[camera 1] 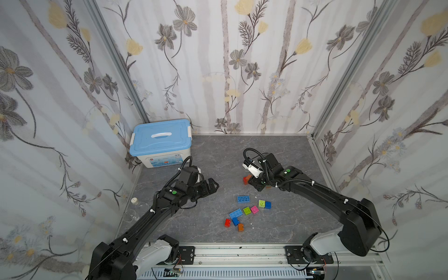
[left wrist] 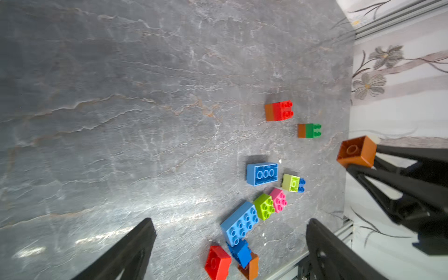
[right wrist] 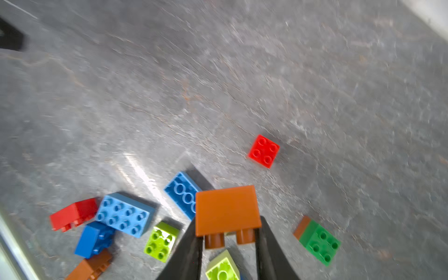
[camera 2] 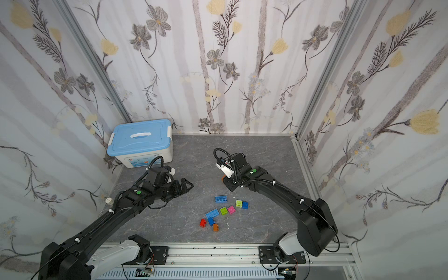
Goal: Assemble the letter h with lego
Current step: Place the lego brick at the center of the board.
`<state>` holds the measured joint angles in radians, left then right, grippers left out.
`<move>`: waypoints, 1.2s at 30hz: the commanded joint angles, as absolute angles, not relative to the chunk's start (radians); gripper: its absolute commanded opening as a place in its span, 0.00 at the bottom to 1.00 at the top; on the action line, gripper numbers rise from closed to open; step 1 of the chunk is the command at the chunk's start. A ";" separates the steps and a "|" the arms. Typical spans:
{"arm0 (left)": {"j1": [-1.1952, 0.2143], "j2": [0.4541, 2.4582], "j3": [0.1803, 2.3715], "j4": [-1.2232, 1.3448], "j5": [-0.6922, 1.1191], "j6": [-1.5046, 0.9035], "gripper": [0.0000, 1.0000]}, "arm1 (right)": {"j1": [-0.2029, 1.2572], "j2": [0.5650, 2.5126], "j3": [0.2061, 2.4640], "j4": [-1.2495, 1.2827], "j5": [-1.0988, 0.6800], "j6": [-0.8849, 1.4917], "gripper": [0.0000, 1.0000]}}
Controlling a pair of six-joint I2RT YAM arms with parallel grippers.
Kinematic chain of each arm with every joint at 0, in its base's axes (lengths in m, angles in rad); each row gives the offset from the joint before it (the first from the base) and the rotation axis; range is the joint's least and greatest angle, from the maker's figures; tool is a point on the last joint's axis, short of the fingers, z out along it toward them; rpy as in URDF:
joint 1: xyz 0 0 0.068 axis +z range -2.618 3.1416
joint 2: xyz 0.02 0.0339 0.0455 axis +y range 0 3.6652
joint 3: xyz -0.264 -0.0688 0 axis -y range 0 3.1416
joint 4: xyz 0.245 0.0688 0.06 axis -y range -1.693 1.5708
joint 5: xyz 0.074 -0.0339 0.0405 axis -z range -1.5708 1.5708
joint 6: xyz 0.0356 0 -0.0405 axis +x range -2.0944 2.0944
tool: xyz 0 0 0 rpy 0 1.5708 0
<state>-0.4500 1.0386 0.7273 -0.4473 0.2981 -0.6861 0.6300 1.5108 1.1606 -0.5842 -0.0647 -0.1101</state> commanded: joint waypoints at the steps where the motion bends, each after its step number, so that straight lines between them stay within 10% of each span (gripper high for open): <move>1: -0.448 1.025 0.715 -0.509 0.228 -0.660 1.00 | 0.617 1.591 1.221 -0.847 0.043 -0.096 0.28; 20: -0.446 1.026 0.669 -0.558 0.265 -0.660 1.00 | 0.605 1.926 1.319 -0.811 0.151 -0.054 0.38; 36: -0.449 1.031 0.649 -0.501 0.325 -0.667 1.00 | 0.599 1.644 1.144 -0.759 0.157 0.131 0.48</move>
